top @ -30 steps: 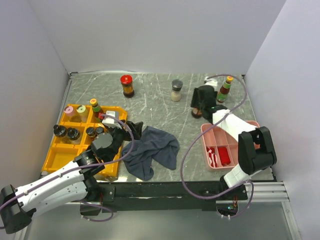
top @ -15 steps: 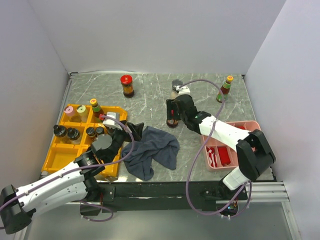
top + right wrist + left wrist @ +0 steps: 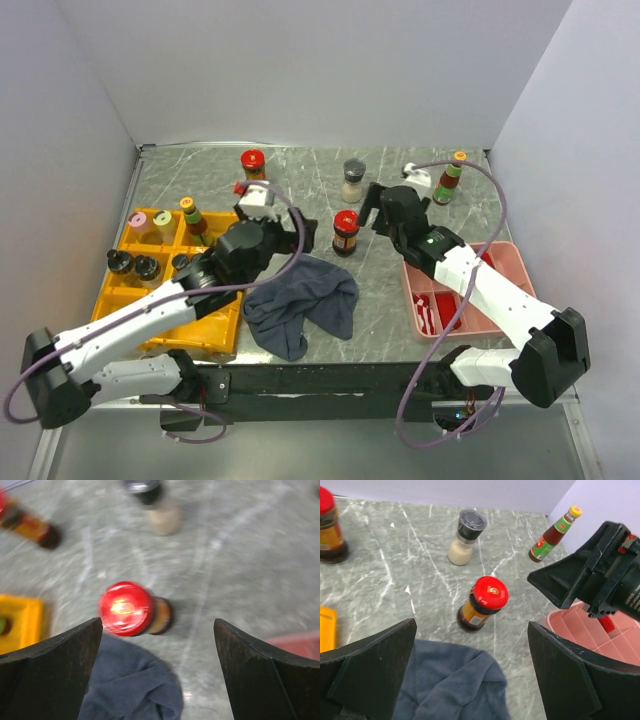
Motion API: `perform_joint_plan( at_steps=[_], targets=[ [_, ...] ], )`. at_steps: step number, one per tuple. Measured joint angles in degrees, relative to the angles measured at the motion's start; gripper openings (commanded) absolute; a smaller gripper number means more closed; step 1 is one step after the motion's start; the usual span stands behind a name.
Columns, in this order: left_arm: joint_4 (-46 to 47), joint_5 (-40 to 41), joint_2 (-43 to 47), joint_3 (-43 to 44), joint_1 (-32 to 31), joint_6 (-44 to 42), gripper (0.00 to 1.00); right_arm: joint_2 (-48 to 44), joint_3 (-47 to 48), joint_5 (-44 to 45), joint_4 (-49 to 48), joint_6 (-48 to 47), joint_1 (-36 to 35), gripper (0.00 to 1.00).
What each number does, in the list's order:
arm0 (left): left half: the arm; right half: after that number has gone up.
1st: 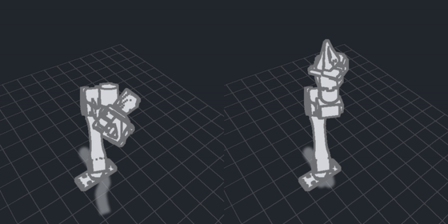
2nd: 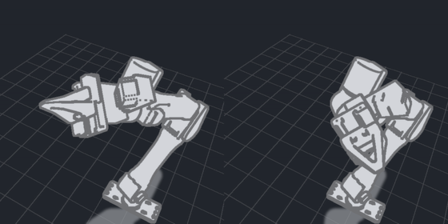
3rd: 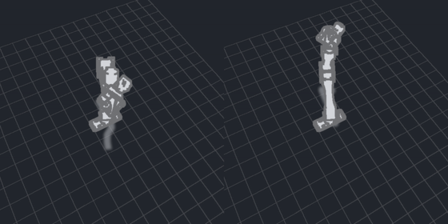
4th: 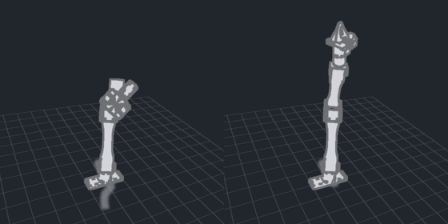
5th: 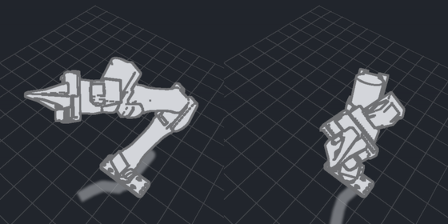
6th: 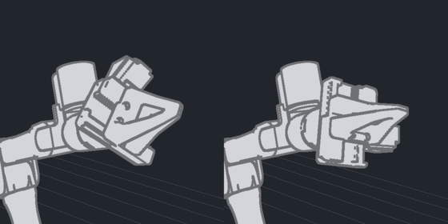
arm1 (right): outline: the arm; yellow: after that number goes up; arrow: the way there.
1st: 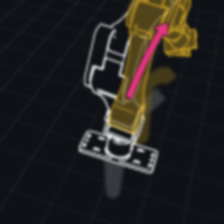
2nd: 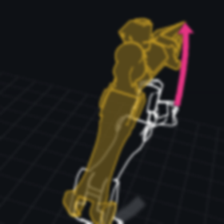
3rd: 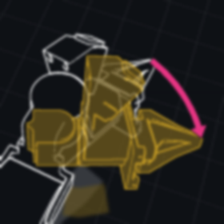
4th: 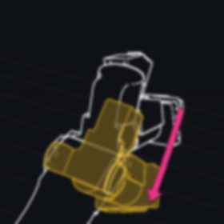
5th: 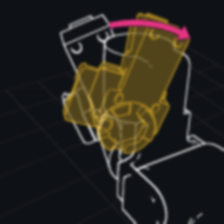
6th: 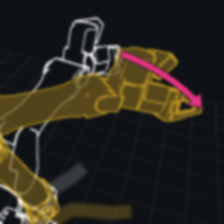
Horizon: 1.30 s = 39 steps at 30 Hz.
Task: Organize the condiment bottles
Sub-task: Pick up the bottle from the center of the board.
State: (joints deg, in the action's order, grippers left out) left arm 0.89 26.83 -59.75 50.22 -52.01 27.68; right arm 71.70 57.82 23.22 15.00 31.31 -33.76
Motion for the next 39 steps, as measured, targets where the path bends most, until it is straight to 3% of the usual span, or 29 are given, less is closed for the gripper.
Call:
perform_joint_plan(
  at_steps=[6, 11, 21, 31, 39],
  targets=[
    [-6.3, -1.2, -13.6, 11.5, 0.0, 0.3, 1.0, -1.3, -0.2, 9.3, 11.4, 10.2, 5.2, 1.0],
    [-11.2, -4.5, -24.9, 21.4, 0.0, 0.7, 0.96, -8.0, -2.3, 14.1, 16.8, 19.4, 9.1, 1.0],
    [-19.1, -6.3, -43.9, 38.4, 0.0, 1.5, 0.86, -15.1, -8.5, 13.8, 14.9, 22.9, 10.3, 1.0],
    [-21.7, -4.4, -50.1, 41.5, 0.0, 0.5, 0.87, -24.8, -15.2, 12.6, 7.3, 21.1, 10.4, 1.0],
    [-22.9, -3.5, -53.6, 42.7, 0.0, 0.4, 0.87, -26.6, -17.6, 11.2, 3.3, 19.3, 10.4, 1.0]
  ],
)
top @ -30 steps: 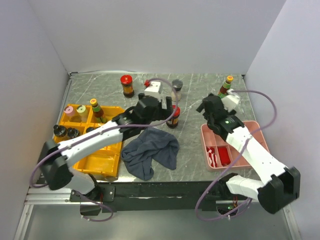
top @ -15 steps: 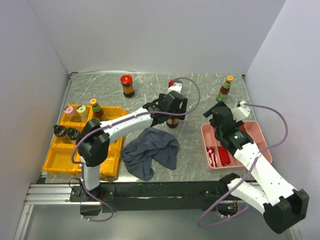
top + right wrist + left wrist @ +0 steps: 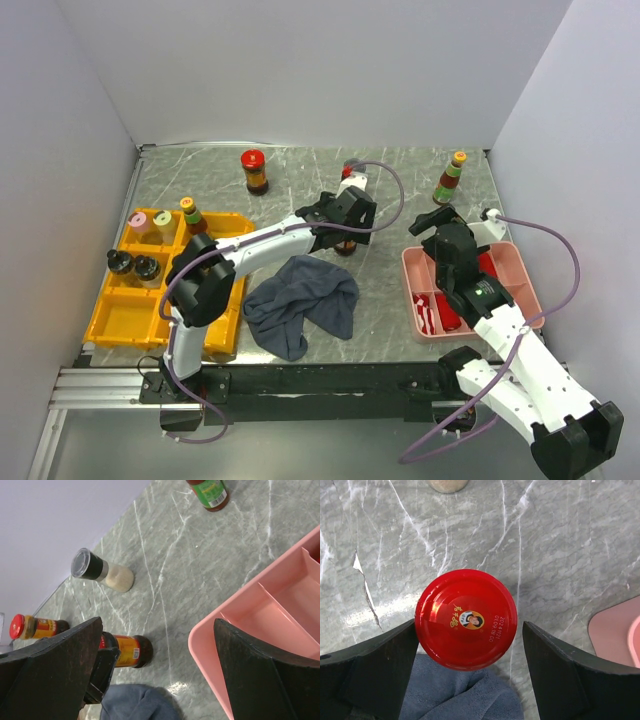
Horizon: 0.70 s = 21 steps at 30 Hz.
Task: Organize the condiment bottles
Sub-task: Pick up the bottle from the center of the board.
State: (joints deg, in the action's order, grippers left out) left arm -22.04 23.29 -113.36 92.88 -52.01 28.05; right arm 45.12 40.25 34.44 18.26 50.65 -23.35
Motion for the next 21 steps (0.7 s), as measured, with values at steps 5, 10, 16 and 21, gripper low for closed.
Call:
perform_joint_plan(
  at_steps=[5, 10, 16, 21],
  targets=[
    [0.6, 0.5, -0.1, 0.0, 0.0, -0.4, 0.85, 0.0, -0.1, -0.5, -1.1, -0.7, 0.0, 1.0],
    [0.5, 1.4, -1.9, 1.7, 0.2, -0.4, 0.77, 0.0, -0.1, -0.9, -1.2, -1.0, 0.0, 1.0],
    [0.3, 2.2, -2.8, 2.2, 0.6, 0.3, 0.23, 0.0, -0.2, -1.2, -2.0, -1.2, 0.0, 1.0],
    [0.0, 3.5, -2.8, 2.1, 0.7, 1.5, 0.01, 0.0, -0.2, -1.5, -2.4, -1.5, 0.0, 1.0]
  ],
)
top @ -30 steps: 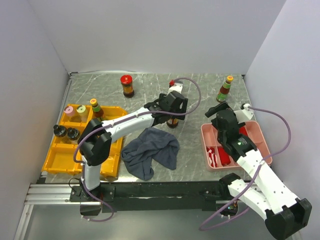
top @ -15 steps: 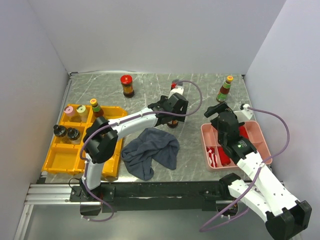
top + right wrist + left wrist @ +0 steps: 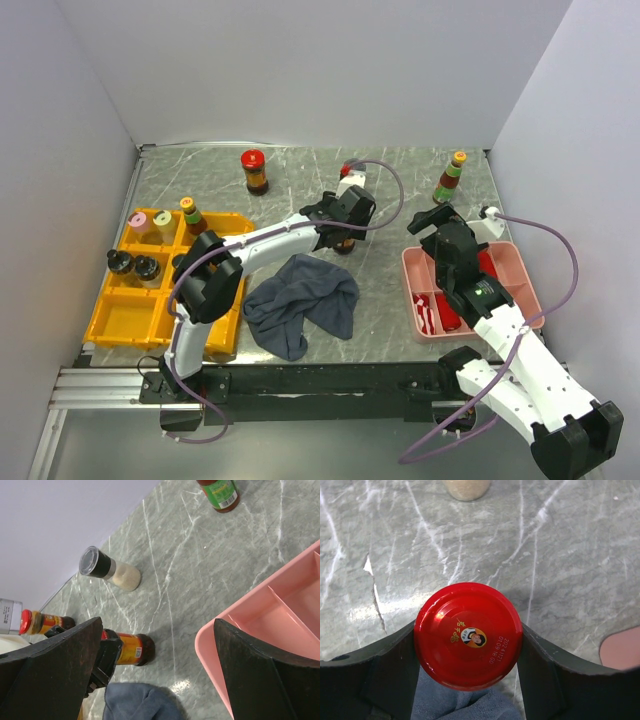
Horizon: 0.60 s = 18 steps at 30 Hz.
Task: Organize the condiment bottles
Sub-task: Pick up the bottle from the center of the board.
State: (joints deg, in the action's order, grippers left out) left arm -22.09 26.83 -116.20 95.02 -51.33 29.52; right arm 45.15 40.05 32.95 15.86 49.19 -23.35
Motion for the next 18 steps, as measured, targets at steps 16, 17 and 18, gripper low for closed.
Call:
perform_joint_plan(
  at_steps=[16, 17, 18],
  targets=[
    [-27.3, 23.8, 4.8, 6.3, 0.7, 20.2, 0.01, 2.0, 0.0, -2.0, -0.8, -0.9, 0.0, 1.0],
    [-29.3, 24.9, 4.8, 7.9, 0.8, 21.6, 0.01, 2.2, 0.0, -2.2, -0.8, -1.0, 0.0, 1.0],
    [-31.2, 26.2, 5.0, 9.5, 0.9, 23.0, 0.01, 2.3, 0.0, -2.3, -0.8, -1.0, 0.0, 1.0]
  ],
)
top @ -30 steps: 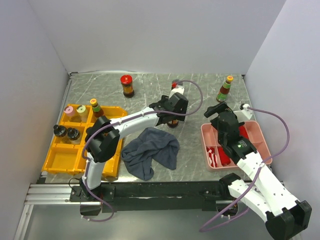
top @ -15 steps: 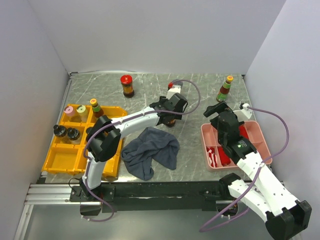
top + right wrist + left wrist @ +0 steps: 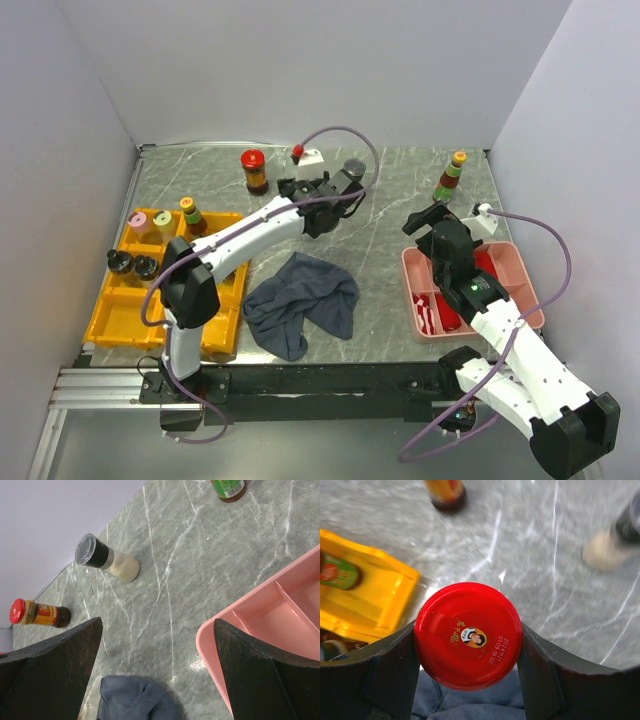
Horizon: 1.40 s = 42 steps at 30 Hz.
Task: Organize the condiment bottles
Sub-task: Pick up the bottle from the center of the board, then place the bottle in the storage box.
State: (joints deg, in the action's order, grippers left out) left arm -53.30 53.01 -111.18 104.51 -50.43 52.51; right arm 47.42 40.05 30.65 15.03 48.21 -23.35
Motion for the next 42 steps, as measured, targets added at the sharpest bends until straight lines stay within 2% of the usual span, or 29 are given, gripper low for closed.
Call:
perform_joint_plan(
  at_steps=[6, 13, 22, 42],
  targets=[
    [-7.8, 3.8, 4.4, 1.8, 1.6, 7.1, 0.01, 0.0, 0.0, -0.3, 0.0, -0.1, 0.0, 1.0],
    [-16.6, 6.3, 13.3, -1.8, 6.1, 15.8, 0.01, 0.0, 0.0, -0.8, 0.0, -0.2, 0.0, 1.0],
    [-23.2, 6.5, 28.0, -16.7, 13.3, 25.8, 0.01, 0.3, 0.0, -1.9, -0.2, -0.5, 0.0, 1.0],
    [-25.5, 5.0, 51.1, -34.6, 36.4, 25.4, 0.01, 0.5, 0.0, -2.6, -0.9, -0.8, 0.0, 1.0]
  ],
)
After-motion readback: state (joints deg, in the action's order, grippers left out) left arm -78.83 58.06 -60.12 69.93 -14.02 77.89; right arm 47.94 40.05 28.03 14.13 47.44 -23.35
